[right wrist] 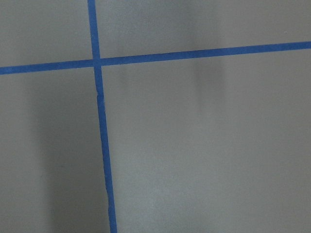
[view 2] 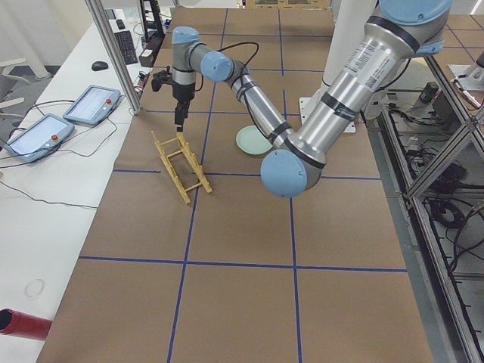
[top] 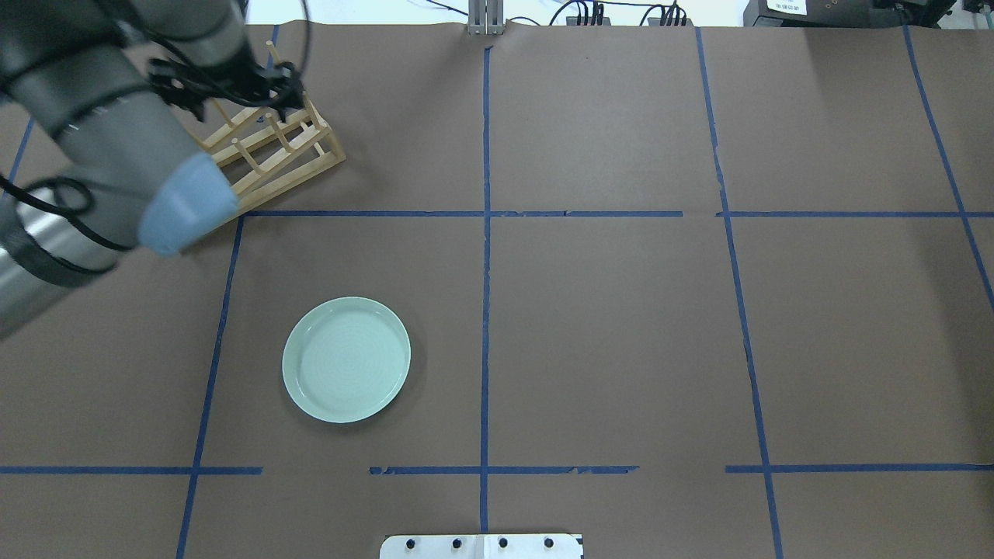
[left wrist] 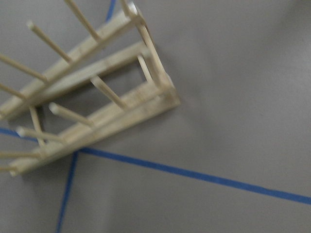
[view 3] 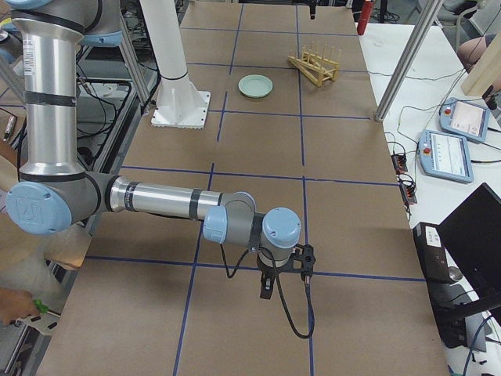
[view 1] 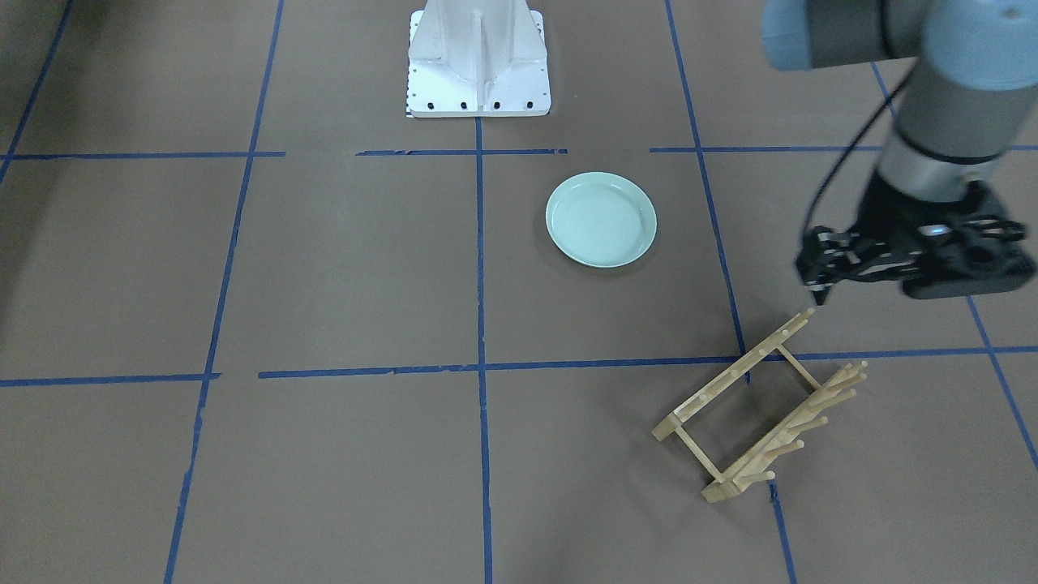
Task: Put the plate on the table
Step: 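Open the left gripper and withdraw it past the rack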
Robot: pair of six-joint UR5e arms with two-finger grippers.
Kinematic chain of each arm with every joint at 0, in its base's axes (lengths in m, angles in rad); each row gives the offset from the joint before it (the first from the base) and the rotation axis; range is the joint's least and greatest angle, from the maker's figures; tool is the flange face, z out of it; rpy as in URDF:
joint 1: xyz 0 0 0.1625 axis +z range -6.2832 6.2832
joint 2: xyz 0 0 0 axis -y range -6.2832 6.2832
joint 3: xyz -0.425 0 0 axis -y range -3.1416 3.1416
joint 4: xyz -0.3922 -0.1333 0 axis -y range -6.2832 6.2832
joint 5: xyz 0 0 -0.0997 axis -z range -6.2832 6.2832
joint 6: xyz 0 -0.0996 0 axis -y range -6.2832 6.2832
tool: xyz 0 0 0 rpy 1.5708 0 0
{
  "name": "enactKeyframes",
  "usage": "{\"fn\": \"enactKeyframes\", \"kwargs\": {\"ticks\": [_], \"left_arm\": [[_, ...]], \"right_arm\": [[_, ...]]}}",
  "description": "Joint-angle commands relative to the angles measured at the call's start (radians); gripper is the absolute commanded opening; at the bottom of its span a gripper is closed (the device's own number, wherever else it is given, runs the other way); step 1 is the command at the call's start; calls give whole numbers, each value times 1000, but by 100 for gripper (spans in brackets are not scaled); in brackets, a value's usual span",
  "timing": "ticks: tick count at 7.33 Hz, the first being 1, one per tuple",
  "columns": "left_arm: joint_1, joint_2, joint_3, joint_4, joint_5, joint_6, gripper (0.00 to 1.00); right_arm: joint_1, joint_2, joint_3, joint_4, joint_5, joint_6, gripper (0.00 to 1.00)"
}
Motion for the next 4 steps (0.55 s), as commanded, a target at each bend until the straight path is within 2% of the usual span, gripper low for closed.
{"fn": "enactKeyframes", "kwargs": {"ticks": [1, 2, 3, 4], "left_arm": [[-302, 235, 59, -22, -176, 549, 100], [-426, 283, 174, -48, -184, 758, 100], [-453, 287, 284, -55, -196, 796, 100], [-452, 331, 302, -58, -300, 791, 100]], "right_arm": [[0, 0, 0, 0, 0, 0, 100], [0, 0, 0, 0, 0, 0, 100], [0, 0, 0, 0, 0, 0, 100], [0, 0, 0, 0, 0, 0, 100]]}}
